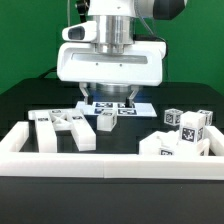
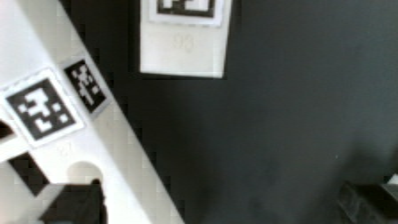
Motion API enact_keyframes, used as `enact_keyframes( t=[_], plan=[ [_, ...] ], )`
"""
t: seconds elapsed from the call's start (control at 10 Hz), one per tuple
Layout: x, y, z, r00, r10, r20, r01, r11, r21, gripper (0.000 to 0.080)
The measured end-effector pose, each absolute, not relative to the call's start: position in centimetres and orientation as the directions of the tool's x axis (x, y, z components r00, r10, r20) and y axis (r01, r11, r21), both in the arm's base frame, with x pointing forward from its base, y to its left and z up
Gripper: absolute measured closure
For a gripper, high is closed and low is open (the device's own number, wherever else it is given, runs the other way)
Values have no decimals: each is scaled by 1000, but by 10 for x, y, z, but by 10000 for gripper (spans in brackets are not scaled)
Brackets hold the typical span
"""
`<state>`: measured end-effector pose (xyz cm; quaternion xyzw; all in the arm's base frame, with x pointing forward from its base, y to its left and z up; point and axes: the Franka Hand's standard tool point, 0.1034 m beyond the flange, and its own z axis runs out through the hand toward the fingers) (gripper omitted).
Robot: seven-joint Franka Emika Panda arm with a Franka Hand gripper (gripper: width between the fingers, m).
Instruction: Assemble chair
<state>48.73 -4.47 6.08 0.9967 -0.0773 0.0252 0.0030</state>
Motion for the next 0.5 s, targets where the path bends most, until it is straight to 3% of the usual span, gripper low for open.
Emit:
enact_keyframes(
  t=[0.5],
  plan=[
    [484, -53, 59, 945, -170, -281, -191, -980, -49, 151]
  ],
)
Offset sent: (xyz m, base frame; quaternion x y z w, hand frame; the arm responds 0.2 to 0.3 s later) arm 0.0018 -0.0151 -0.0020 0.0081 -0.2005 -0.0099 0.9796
